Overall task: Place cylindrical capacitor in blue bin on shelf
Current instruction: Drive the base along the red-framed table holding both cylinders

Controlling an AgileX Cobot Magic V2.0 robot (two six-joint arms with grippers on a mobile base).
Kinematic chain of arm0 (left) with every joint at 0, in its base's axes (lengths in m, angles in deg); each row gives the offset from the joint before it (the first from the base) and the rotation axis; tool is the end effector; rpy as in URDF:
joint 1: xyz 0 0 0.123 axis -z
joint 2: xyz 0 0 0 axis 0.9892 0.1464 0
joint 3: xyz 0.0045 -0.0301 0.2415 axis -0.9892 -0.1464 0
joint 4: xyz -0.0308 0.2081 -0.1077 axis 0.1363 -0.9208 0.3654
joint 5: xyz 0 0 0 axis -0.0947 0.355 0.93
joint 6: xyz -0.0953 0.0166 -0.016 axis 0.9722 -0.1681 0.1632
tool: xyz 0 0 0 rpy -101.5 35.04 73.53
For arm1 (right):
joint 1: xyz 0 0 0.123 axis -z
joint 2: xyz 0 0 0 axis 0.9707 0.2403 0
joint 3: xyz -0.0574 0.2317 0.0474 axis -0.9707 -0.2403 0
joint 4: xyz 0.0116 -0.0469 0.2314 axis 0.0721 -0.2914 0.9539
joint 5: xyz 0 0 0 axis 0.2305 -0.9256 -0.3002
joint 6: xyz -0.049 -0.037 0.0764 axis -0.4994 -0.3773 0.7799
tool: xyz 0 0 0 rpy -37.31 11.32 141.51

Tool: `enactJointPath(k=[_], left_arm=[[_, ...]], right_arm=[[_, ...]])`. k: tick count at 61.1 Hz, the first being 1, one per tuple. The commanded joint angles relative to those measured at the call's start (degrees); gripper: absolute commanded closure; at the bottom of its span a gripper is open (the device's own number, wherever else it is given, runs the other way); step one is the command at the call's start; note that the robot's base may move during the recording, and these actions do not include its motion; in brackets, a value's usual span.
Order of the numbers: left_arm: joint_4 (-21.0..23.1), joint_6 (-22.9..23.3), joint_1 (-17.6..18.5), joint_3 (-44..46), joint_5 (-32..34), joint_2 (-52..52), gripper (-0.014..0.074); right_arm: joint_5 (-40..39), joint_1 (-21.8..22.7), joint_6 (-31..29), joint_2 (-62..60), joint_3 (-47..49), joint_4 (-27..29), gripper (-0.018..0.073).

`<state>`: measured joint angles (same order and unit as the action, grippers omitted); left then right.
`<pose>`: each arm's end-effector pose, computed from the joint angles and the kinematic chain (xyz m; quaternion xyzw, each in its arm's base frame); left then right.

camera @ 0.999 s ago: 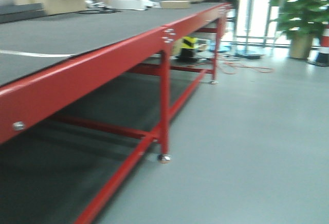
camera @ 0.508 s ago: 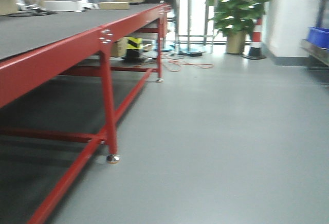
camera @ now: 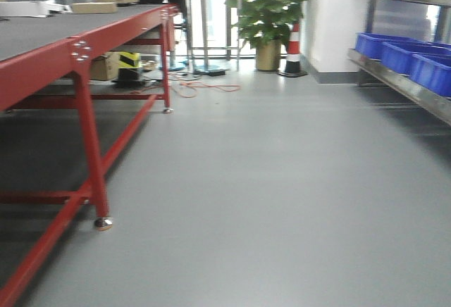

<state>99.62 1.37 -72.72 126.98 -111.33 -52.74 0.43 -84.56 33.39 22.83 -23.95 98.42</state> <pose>0.1248 -0.0332 0.3670 0.1429 0.8048 -0.0725 0.5715 0.0941 0.0225 0.3664 -0.1021 0.7562 0.0650 0.6430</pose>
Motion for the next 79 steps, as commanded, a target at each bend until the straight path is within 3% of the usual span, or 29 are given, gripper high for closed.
enactJointPath(k=[1,79], left_arm=[[0.2,0.1,0.3,0.5,1.1,-0.1,0.0707],[0.2,0.1,0.3,0.5,1.1,-0.1,0.0707]], right_arm=[[-1.5,-0.1,-0.4,-0.3,0.7,-0.3,0.0640],[-1.6,-0.1,-0.4,-0.3,0.7,-0.3,0.0640]])
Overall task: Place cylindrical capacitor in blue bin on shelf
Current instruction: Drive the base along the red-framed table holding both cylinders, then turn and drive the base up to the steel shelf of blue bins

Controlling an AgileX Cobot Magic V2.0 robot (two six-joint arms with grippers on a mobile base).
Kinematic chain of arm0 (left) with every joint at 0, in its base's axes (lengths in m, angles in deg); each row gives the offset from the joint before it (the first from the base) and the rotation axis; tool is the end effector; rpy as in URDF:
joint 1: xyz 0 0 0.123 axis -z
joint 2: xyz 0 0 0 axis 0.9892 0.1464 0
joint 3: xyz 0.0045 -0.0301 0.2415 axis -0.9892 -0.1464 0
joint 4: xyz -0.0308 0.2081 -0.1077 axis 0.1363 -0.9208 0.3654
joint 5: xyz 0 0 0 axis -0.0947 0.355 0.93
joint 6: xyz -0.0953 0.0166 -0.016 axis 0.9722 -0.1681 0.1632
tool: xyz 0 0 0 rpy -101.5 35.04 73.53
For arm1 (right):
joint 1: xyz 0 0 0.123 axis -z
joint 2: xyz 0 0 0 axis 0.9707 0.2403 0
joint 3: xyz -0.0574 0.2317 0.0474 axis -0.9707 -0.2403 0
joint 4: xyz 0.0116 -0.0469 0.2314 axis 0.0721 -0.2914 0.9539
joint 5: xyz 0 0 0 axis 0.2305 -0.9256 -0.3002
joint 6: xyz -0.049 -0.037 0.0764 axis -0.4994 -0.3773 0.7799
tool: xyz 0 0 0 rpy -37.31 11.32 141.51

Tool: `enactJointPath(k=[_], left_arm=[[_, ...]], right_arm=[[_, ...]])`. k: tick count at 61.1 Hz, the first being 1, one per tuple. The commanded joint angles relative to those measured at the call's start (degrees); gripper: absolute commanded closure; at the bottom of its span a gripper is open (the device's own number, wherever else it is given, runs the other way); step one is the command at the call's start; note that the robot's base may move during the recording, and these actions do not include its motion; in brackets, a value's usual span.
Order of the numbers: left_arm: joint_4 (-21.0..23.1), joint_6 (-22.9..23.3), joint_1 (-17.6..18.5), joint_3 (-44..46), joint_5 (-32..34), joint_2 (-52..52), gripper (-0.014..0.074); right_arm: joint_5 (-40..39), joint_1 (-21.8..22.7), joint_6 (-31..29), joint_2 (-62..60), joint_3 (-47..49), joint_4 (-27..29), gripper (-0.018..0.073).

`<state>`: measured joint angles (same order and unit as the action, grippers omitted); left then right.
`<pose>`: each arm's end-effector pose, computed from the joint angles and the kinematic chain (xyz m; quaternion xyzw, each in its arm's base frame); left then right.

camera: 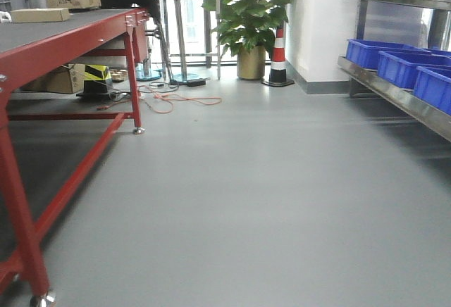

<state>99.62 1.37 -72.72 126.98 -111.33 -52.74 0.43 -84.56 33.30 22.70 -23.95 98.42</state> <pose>0.1248 -0.0332 0.3670 0.1429 0.8048 -0.0725 0.5715 0.0936 0.0224 0.3666 -0.1027 0.7554 0.0645 0.6439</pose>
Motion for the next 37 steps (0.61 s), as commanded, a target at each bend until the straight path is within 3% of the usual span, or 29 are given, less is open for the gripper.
enactJointPath(k=[1,37], left_arm=[[0.2,0.1,0.3,0.5,1.1,-0.1,0.0707],[0.2,0.1,0.3,0.5,1.1,-0.1,0.0707]], right_arm=[[-1.6,-0.1,-0.4,-0.2,0.7,-0.3,0.0640],[-1.6,-0.1,-0.4,-0.2,0.7,-0.3,0.0640]])
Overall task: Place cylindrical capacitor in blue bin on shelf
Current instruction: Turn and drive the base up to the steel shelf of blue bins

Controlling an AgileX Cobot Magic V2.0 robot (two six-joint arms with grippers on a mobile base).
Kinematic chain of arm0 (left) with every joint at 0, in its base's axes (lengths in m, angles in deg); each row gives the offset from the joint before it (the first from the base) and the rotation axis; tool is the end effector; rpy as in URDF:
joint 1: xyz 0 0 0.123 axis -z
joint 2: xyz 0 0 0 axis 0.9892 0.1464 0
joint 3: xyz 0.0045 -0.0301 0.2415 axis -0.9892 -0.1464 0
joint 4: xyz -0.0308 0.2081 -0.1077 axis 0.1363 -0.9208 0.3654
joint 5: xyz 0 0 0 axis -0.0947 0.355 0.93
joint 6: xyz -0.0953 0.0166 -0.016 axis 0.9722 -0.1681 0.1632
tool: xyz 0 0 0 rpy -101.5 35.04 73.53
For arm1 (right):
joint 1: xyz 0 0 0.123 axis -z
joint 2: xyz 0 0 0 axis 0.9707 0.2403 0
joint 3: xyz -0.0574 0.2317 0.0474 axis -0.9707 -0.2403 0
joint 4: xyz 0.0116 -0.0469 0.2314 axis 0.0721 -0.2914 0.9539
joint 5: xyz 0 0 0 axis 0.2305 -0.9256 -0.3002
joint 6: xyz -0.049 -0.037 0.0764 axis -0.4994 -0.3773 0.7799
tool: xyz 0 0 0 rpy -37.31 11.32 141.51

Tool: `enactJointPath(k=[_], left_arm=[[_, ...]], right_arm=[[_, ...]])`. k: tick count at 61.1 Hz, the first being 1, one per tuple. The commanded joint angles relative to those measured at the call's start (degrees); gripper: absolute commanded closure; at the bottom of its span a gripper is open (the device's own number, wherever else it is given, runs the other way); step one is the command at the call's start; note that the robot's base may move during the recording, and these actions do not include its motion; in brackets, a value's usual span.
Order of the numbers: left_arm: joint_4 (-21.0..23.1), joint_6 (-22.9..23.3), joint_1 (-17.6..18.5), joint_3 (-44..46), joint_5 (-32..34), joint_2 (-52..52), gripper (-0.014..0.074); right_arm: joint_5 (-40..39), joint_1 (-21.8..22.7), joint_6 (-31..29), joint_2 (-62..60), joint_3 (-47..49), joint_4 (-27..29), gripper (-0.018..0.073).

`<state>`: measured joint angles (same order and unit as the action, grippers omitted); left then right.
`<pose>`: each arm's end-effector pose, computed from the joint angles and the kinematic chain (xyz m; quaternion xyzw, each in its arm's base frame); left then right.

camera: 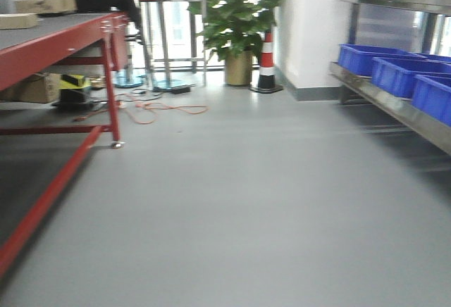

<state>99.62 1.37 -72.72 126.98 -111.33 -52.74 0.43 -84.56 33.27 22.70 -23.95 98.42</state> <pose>0.1248 -0.0332 0.3670 0.1429 0.8048 -0.0725 0.5715 0.0936 0.0224 0.3666 -0.1029 0.7554 0.0643 0.6439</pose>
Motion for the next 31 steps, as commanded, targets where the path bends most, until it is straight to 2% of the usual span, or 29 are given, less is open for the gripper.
enactJointPath(k=[1,31], left_arm=[[0.2,0.1,0.3,0.5,1.1,-0.1,0.0707],[0.2,0.1,0.3,0.5,1.1,-0.1,0.0707]], right_arm=[[-1.6,-0.1,-0.3,-0.2,0.7,-0.3,0.0640],[-1.7,-0.1,-0.3,-0.2,0.7,-0.3,0.0640]])
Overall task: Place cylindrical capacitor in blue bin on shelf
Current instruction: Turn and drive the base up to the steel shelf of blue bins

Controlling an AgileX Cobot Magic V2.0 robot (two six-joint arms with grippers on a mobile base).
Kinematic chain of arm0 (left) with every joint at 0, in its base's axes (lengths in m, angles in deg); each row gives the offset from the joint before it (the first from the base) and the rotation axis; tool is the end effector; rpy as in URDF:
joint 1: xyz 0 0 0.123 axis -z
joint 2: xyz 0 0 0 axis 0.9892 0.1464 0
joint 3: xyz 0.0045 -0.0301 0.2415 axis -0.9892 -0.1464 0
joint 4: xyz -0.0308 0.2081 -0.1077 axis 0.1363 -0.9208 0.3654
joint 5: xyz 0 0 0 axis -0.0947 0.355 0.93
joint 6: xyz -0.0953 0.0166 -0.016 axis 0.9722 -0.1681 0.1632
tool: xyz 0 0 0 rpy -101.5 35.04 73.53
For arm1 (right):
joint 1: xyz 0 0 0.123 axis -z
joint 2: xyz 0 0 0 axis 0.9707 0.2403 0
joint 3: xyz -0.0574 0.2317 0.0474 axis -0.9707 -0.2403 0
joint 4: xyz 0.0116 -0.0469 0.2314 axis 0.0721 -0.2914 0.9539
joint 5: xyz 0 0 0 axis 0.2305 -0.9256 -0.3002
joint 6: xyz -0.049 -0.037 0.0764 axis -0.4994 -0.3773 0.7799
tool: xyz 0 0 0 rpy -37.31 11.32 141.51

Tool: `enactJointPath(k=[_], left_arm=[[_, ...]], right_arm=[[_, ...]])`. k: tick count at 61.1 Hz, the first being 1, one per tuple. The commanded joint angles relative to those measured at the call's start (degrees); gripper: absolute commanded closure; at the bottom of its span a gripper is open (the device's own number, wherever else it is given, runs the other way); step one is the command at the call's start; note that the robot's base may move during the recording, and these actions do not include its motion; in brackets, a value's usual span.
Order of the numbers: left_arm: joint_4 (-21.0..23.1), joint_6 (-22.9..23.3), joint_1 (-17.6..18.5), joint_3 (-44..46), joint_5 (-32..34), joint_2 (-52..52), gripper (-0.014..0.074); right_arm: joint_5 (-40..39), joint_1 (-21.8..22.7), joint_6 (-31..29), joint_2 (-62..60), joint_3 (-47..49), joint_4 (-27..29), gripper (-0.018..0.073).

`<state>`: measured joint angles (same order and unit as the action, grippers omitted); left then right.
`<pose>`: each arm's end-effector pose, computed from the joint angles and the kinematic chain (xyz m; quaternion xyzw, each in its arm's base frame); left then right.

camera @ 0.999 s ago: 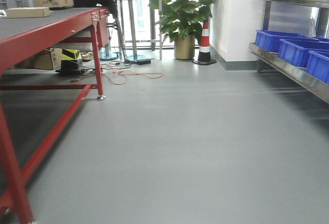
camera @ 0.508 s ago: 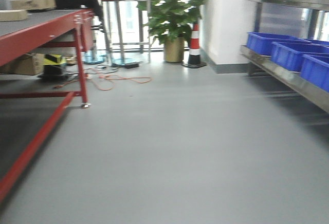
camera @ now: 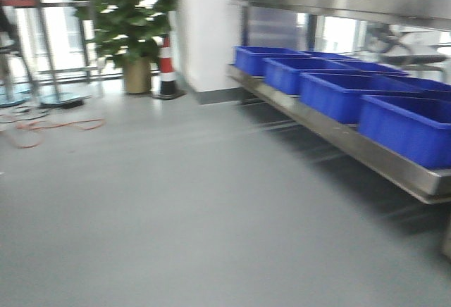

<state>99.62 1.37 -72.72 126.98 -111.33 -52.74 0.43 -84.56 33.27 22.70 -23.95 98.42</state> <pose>0.1248 -0.0332 0.3670 0.1429 0.8048 -0.0725 0.5715 0.0936 0.0224 0.3666 -0.1029 0.7554 0.0643 0.6439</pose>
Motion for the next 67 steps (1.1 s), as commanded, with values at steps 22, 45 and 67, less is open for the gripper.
enactJointPath(k=[22,45,67], left_arm=[[0.2,0.1,0.3,0.5,1.1,-0.1,0.0707],[0.2,0.1,0.3,0.5,1.1,-0.1,0.0707],[0.2,0.1,0.3,0.5,1.1,-0.1,0.0707]], right_arm=[[-1.7,-0.1,-0.3,-0.2,0.7,-0.3,0.0640],[-1.7,-0.1,-0.3,-0.2,0.7,-0.3,0.0640],[-1.7,-0.1,-0.3,-0.2,0.7,-0.3,0.0640]])
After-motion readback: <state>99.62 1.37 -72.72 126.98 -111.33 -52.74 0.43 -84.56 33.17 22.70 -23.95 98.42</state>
